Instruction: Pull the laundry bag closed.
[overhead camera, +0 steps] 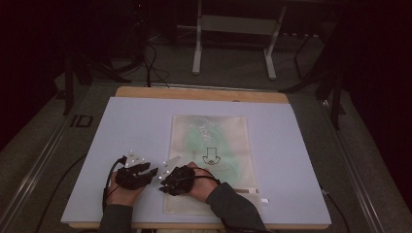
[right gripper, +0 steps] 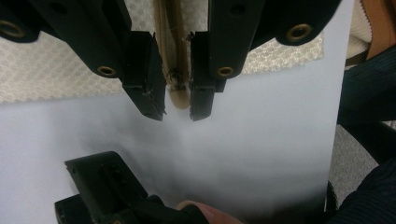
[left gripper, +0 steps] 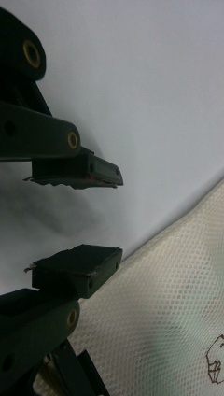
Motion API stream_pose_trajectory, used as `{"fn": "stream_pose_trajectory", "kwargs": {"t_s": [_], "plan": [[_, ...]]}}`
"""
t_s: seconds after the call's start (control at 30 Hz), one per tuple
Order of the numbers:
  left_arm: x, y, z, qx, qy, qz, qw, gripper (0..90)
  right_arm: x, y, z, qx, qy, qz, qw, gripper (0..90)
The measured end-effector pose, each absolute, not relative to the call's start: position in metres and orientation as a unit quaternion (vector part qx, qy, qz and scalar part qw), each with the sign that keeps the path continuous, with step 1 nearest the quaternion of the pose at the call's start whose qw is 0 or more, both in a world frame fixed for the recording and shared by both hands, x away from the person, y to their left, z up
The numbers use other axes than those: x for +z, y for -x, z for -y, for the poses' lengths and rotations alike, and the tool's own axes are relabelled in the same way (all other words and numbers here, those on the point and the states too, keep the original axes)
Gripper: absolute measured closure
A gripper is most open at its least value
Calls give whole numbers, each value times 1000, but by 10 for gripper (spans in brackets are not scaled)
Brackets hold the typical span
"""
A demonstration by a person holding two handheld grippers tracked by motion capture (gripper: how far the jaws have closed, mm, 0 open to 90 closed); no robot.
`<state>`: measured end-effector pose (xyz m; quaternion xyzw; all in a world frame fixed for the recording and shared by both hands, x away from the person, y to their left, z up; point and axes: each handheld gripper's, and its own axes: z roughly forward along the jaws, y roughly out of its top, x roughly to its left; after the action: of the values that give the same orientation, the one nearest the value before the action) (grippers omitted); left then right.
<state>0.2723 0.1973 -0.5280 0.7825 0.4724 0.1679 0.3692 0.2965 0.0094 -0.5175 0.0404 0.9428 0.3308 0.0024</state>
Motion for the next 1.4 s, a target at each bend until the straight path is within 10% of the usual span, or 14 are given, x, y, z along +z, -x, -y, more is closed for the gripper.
{"fn": "stream_pose_trajectory", "kwargs": {"t_s": [1.4], "plan": [[-528, -272, -197, 165, -784, -472, 367, 583, -515, -297, 17, 341, -49, -939, -4, 801]]}}
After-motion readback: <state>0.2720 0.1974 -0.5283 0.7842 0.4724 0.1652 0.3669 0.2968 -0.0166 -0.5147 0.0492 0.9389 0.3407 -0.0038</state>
